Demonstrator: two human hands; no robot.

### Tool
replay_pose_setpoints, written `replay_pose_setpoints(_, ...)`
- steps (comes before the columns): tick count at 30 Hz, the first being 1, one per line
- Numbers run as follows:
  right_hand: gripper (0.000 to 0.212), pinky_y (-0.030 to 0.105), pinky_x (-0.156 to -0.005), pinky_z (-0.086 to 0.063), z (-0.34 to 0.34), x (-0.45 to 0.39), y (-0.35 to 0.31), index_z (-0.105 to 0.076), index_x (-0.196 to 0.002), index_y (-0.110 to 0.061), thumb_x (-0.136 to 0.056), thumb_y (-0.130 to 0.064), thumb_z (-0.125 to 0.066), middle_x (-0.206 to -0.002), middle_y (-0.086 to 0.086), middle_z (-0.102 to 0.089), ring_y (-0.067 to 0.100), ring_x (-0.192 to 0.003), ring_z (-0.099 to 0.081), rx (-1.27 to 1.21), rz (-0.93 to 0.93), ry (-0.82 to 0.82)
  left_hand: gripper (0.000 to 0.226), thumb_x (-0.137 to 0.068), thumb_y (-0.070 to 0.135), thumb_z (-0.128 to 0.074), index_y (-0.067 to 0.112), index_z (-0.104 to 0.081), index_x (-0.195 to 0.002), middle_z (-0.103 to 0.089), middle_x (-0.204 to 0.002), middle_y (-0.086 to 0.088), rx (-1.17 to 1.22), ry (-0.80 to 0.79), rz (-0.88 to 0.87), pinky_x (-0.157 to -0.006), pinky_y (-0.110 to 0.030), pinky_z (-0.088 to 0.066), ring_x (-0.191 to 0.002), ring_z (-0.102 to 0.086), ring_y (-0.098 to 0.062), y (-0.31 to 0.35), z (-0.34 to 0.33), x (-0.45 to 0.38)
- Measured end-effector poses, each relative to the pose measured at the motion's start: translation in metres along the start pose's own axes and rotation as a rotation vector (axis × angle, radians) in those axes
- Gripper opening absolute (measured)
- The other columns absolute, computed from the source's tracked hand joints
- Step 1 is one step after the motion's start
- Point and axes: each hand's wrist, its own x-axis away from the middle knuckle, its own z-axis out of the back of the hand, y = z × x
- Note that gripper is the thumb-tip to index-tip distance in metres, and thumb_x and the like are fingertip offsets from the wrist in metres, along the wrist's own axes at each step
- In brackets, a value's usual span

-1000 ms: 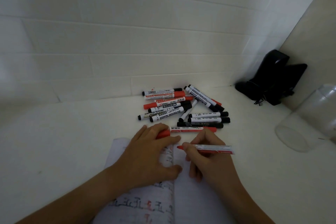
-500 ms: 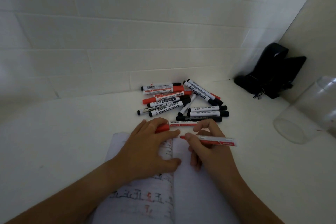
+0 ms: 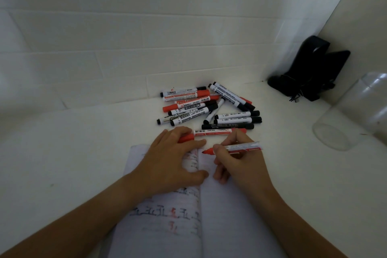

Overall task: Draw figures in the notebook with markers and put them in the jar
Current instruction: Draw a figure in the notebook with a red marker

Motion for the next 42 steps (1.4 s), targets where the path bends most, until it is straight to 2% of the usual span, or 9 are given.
replay_pose_setpoints(3, 0.017, 0.031, -0.043, -0.050, -0.0005, -0.0005, 0.0001, -0.054, -0.087, -0.003, -0.097, -0.007, -0.067, -0.063, 0.018, -0.067, 0.037, -0.050, -0.068, 0.003, -0.008, -0.013, 0.090, -0.063, 0.086, -0.048, 0.048, -0.044, -0.144, -0.023, -0.153, 0.016, 0.001, -0.001, 0.000, -0.118, -0.036, -0.025, -0.138, -0.026, -0.008, 0.0002, 0.0004, -0.0002)
replay_pose_setpoints(10, 0.018, 0.034, -0.042, -0.051, -0.0002, 0.0010, -0.0029, -0.055, -0.089, 0.000, -0.096, -0.010, -0.068, -0.062, 0.018, -0.068, 0.031, -0.048, -0.068, 0.011, 0.006, -0.025, 0.091, -0.062, 0.086, -0.047, 0.048, -0.043, -0.145, -0.023, -0.153, 0.017, 0.013, -0.013, 0.005, -0.119, -0.036, -0.024, -0.139, -0.025, -0.008, 0.0009, 0.0017, 0.0004)
replay_pose_setpoints(18, 0.016, 0.032, -0.042, -0.050, -0.0014, 0.0000, -0.0012, -0.054, -0.088, -0.001, -0.097, -0.007, -0.066, -0.065, 0.018, -0.068, 0.034, -0.051, -0.069, 0.013, -0.014, -0.022, 0.091, -0.063, 0.086, -0.047, 0.047, -0.043, -0.146, -0.021, -0.153, 0.017, -0.008, -0.012, -0.005, -0.116, -0.029, -0.021, -0.138, -0.024, -0.007, -0.0002, 0.0006, -0.0007)
replay_pose_setpoints(34, 0.016, 0.030, -0.042, -0.050, -0.0009, -0.0005, -0.0002, -0.055, -0.085, -0.002, -0.095, -0.005, -0.066, -0.061, 0.018, -0.067, 0.037, -0.048, -0.066, 0.022, -0.011, 0.003, 0.092, -0.062, 0.086, -0.047, 0.047, -0.044, -0.145, -0.023, -0.154, 0.015, 0.004, -0.017, 0.004, -0.119, -0.036, -0.024, -0.139, -0.026, -0.010, 0.0016, 0.0021, -0.0008)
replay_pose_setpoints(42, 0.016, 0.030, -0.040, -0.049, -0.0021, 0.0004, -0.0010, -0.055, -0.086, -0.002, -0.097, -0.005, -0.065, -0.062, 0.018, -0.067, 0.036, -0.047, -0.065, -0.010, 0.001, 0.004, 0.093, -0.061, 0.087, -0.044, 0.047, -0.043, -0.145, -0.022, -0.154, 0.015, -0.011, -0.017, -0.002, -0.117, -0.030, -0.021, -0.138, -0.025, -0.009, 0.0007, 0.0013, -0.0010)
